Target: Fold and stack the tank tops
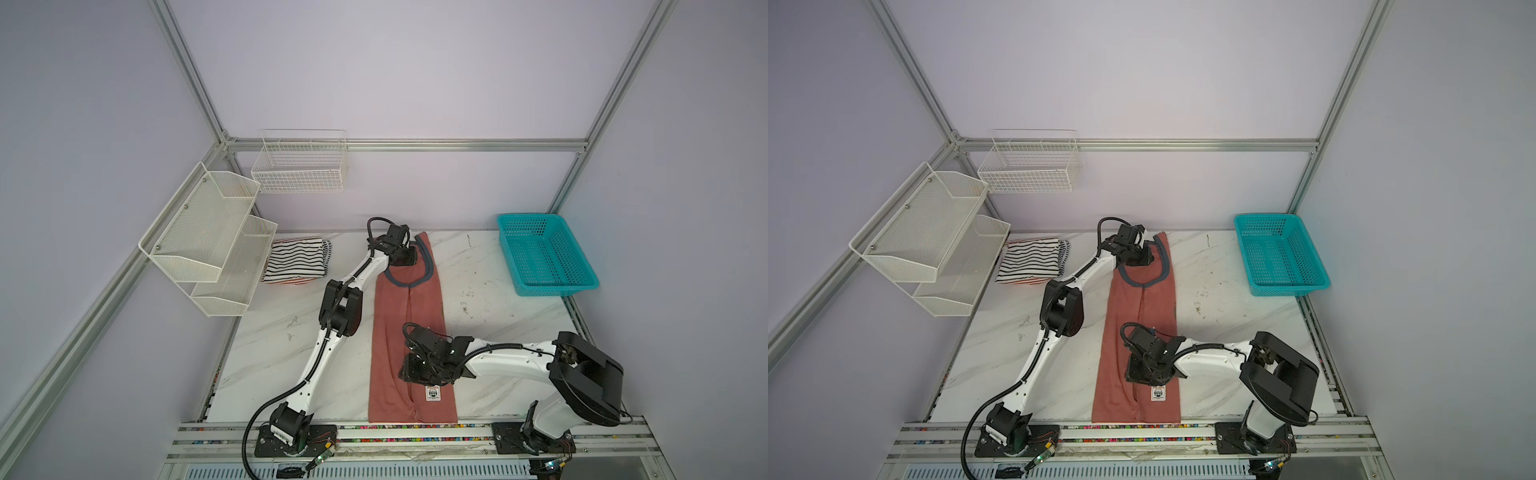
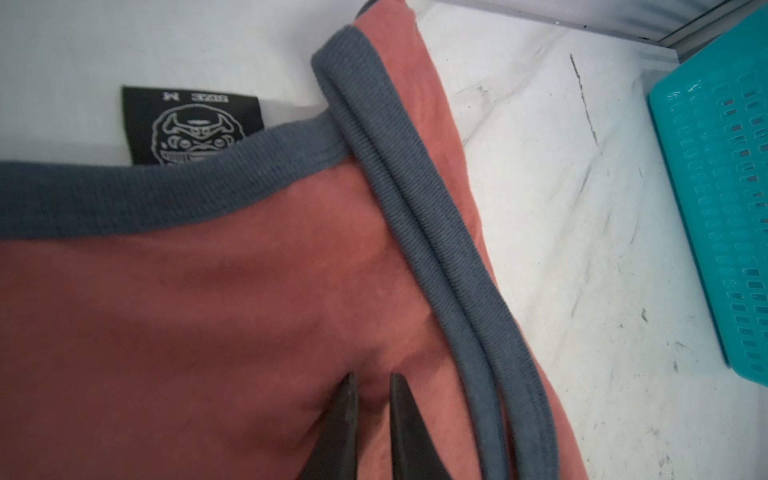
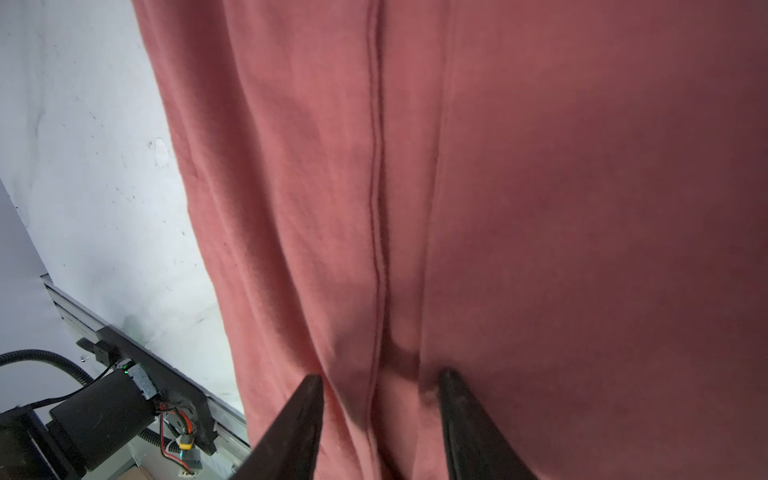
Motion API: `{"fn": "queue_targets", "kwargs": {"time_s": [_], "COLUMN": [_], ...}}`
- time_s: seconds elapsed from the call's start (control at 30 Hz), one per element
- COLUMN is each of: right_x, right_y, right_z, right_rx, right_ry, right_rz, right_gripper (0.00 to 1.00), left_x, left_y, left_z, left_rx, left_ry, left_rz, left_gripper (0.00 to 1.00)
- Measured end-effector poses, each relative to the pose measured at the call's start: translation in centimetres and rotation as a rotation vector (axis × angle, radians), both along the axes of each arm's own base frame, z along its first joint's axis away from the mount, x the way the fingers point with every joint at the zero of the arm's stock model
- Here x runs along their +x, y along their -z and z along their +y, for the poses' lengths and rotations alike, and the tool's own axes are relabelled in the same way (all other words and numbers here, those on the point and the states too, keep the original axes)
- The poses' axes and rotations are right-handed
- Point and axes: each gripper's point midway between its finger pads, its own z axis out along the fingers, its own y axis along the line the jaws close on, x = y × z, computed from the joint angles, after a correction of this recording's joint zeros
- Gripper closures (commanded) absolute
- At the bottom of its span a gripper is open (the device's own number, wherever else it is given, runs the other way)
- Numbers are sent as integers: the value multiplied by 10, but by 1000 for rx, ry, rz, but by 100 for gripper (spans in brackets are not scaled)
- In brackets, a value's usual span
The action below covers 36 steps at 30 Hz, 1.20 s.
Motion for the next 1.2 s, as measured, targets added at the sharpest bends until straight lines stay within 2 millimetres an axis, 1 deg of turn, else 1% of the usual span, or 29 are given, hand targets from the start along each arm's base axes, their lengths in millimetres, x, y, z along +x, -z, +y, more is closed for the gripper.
{"fn": "queue_targets", "kwargs": {"time_s": [0.1,0.23,0.33,0.43,0.47,0.57,0.6,0.67,0.73,0.8,0.87,0.93,1.0,1.03,1.1,1.13,1.2], "right_x": [1,2,6,14,17,26,28,35,45,53,54,49,36,31,17,10,-4], "right_y": [-1,-2,-5,-19,-26,-49,-58,-72,-84,-91,-91,-85,-74,-69,-54,-47,-36], "right_z": [2,2,1,4,5,4,2,-5,-18,-37,-57,-73,-86,-90,-102,-107,-118], "right_rx": [-12,-32,-64,-77,-73,-59,-49,-35,-28,-29,-48,-75,-111,-124,-159,-169,-181], "right_ry": [0,-2,-3,-8,-7,-2,0,9,33,65,91,99,79,69,53,47,42], "right_rz": [1,1,-16,-52,-69,-121,-137,-167,-193,-206,-201,-185,-151,-134,-90,-67,-28], "right_gripper": [50,48,46,45,43,42,42,41,41,41,41,41,41,41,41,41,41], "left_x": [0,-3,-8,-13,-15,-24,-28,-40,-54,-77,-105,-136,-172,-188,-230,-247,-286], "left_y": [-1,-7,-23,-56,-70,-117,-134,-161,-182,-195,-201,-203,-199,-196,-180,-171,-143], "left_z": [0,0,1,1,2,6,10,19,34,56,76,96,114,120,128,131,137], "left_rx": [-1,7,11,2,-2,-11,-10,1,25,56,82,114,150,163,198,214,260], "left_ry": [0,0,7,14,16,6,0,-18,-56,-106,-144,-179,-208,-214,-208,-204,-181], "left_rz": [-2,0,-5,-39,-56,-112,-134,-164,-188,-187,-173,-153,-115,-92,-22,14,114], "left_gripper": [80,80,79,74,73,70,70,70,70,70,67,64,62,61,60,59,57]}}
